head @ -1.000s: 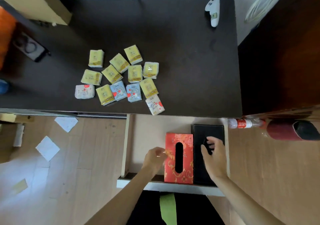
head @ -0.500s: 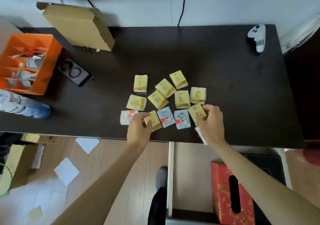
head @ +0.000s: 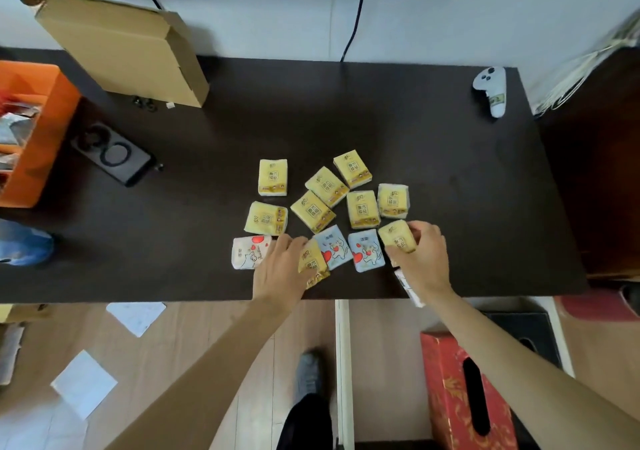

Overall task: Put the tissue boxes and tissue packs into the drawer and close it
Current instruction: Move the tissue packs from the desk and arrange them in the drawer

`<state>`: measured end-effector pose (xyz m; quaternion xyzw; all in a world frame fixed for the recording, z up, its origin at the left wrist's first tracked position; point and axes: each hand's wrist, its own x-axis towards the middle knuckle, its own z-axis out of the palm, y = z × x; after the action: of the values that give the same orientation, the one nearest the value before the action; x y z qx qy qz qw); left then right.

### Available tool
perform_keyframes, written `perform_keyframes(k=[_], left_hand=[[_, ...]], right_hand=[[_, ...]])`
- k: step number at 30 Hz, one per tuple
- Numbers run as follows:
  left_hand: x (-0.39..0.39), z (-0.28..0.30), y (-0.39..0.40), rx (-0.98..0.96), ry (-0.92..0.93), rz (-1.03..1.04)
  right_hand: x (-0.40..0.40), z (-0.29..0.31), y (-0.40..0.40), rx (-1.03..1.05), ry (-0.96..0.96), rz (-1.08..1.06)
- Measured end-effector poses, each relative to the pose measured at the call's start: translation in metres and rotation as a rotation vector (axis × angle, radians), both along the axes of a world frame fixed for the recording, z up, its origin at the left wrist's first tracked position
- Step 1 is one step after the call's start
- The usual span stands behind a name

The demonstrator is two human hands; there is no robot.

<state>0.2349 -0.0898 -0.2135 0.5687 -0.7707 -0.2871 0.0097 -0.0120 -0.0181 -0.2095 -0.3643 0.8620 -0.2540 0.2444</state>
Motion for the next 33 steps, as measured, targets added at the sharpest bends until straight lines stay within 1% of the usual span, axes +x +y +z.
perform_keyframes(k=[3,6,8,11,12,13,15,18,21,24,28,30,33], left_hand=[[0.009,0.004,0.013,0.042,0.169,0.103],[0.012,0.007,0.039,0.118,0.339,0.131],[0.012,0.012,0.057,0.213,0.374,0.121],[0.002,0.007,0.1,0.388,0.408,0.024],[-0.004,0.004,0.116,0.421,0.408,-0.018],[-0.011,-0.002,0.129,0.413,0.394,-0.061],[-0.023,-0.019,0.146,0.315,0.322,-0.15],[-0.044,-0.056,0.152,0.134,0.21,-0.261],[-0.064,-0.097,0.149,-0.1,0.076,-0.385],[-0.075,-0.12,0.149,-0.282,-0.008,-0.416],[-0.074,-0.137,0.151,-0.446,0.002,-0.451],[-0.074,-0.14,0.152,-0.522,-0.026,-0.482],[-0.075,-0.139,0.153,-0.615,-0.083,-0.505]], right_hand=[[0.0,0.016,0.012,-0.171,-0.171,-0.067],[0.001,0.031,0.042,-0.226,-0.275,-0.098],[0.005,0.044,0.066,-0.265,-0.337,-0.07],[0.009,0.048,0.12,-0.212,-0.328,0.061],[0.009,0.045,0.137,-0.166,-0.303,0.101],[0.007,0.038,0.154,-0.119,-0.265,0.147],[0.0,0.018,0.177,-0.02,-0.177,0.267],[-0.015,-0.017,0.185,0.138,-0.04,0.48],[-0.027,-0.05,0.174,0.161,0.167,0.66],[-0.032,-0.074,0.162,0.2,0.235,0.706],[-0.035,-0.086,0.153,0.263,0.382,0.755],[-0.04,-0.086,0.148,0.335,0.437,0.804],[-0.045,-0.086,0.146,0.395,0.394,0.898]])
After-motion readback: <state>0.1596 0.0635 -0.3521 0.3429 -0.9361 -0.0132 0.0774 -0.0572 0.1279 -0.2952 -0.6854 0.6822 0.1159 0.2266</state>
